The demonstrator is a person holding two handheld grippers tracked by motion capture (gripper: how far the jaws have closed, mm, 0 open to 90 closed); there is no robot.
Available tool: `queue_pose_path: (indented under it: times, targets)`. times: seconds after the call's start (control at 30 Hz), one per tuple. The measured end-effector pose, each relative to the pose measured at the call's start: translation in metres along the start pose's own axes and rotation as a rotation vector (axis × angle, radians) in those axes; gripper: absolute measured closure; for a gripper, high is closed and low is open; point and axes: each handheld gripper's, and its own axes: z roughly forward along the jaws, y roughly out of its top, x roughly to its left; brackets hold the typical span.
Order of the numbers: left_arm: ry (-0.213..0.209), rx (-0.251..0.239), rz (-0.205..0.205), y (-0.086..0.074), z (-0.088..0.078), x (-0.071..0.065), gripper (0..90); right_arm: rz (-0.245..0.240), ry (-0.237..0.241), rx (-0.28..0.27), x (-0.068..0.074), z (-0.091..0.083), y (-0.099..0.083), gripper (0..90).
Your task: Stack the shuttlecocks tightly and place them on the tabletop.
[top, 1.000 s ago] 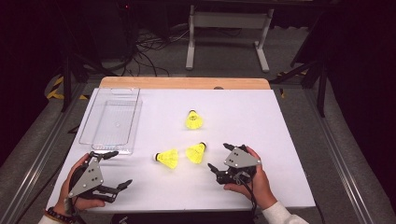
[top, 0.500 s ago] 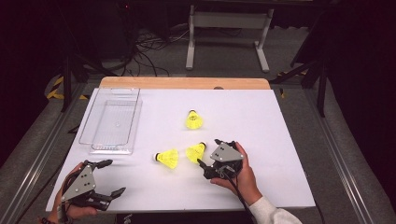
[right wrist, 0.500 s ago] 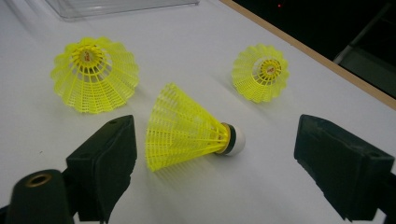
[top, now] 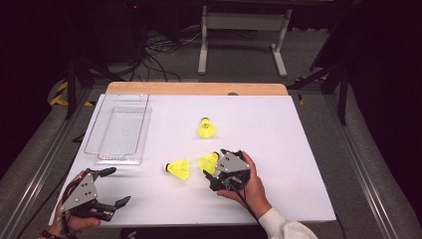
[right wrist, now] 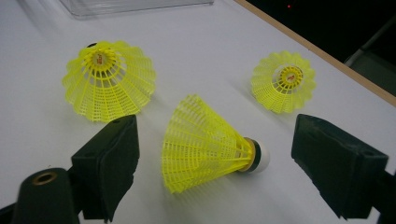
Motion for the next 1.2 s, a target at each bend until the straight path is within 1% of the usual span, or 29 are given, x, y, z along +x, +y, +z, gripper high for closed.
queue_pose_path:
  times: [0.1, 0.2, 0.27, 0.4, 0.47, 0.83, 1.03, 1.2]
  targets:
    - [-0.001, -0.004, 0.001, 0.000, -0.001, 0.000, 6.7, -0.006, -0.010, 0.012, 0.003, 0.004, 0.002, 18.2]
    - [-0.005, 0.000, 0.004, 0.000, 0.000, 0.000, 6.8, 0.003, -0.012, 0.019, 0.003, 0.006, 0.003, 18.9]
    - [-0.005, 0.004, 0.003, 0.000, 0.000, 0.000, 6.8, 0.007, -0.024, 0.025, 0.003, 0.008, 0.003, 19.6]
    - [-0.005, 0.004, 0.000, -0.001, -0.001, 0.000, 7.1, 0.017, -0.026, 0.038, 0.003, 0.012, 0.003, 20.4]
    - [-0.005, 0.005, 0.006, 0.000, -0.001, 0.000, 7.2, 0.012, -0.033, 0.049, 0.003, 0.015, 0.003, 21.0]
    - [-0.014, 0.008, 0.004, 0.000, 0.001, -0.001, 7.4, 0.035, -0.060, 0.087, -0.002, 0.021, 0.001, 22.4]
    - [-0.021, 0.008, 0.006, 0.000, 0.001, -0.001, 7.3, 0.049, -0.067, 0.113, -0.005, 0.022, -0.002, 29.1]
    - [-0.025, 0.011, 0.008, -0.001, 0.001, -0.001, 7.3, 0.060, -0.080, 0.141, -0.008, 0.023, -0.004, 39.9]
